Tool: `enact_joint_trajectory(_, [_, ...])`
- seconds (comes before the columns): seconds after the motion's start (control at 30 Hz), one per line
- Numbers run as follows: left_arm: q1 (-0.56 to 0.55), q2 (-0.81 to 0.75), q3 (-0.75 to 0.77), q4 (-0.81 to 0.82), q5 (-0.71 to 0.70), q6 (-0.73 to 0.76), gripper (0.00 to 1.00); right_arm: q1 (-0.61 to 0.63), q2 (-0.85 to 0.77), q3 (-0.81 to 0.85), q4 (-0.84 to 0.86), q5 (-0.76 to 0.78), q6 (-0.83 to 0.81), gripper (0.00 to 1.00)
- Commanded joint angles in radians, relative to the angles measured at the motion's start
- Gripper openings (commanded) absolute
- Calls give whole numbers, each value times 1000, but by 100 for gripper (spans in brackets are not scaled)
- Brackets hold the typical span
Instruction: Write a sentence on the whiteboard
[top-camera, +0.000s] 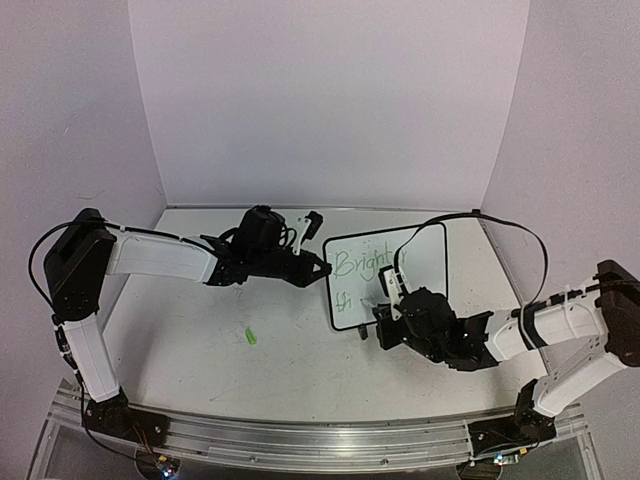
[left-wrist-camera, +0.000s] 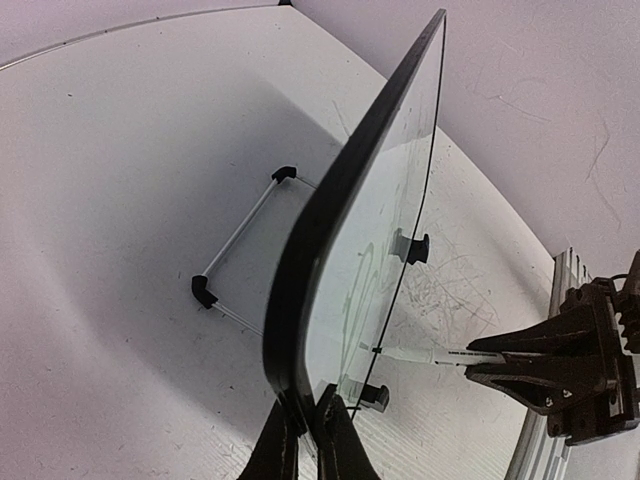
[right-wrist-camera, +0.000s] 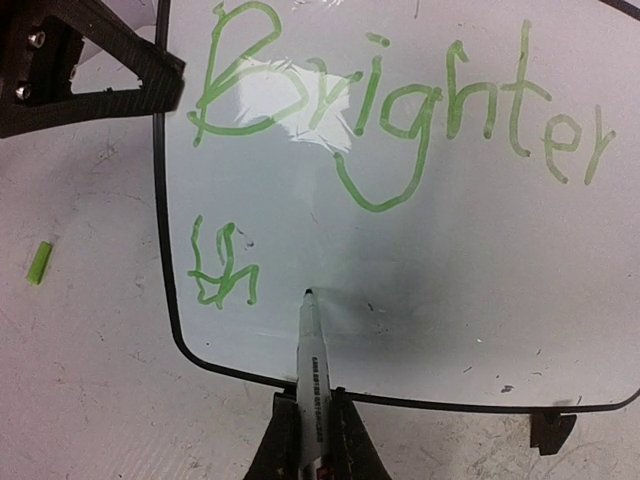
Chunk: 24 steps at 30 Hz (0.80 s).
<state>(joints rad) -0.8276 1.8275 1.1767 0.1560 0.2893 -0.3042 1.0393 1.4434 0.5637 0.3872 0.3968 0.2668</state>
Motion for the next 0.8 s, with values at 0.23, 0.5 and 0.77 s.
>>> enact_joint_trajectory(0.23, [22, -8, 38, -37, -99, 50, 0, -11, 38, 72, 18, 24, -18, 0])
enact_joint_trajectory(0.5, [22, -7, 39, -37, -99, 50, 0, -11, 46, 71, 18, -12, -21, 0])
enact_joint_trajectory(0.77, [22, -5, 39, -38, -99, 50, 0, -9, 53, 61, 0, -49, -8, 0])
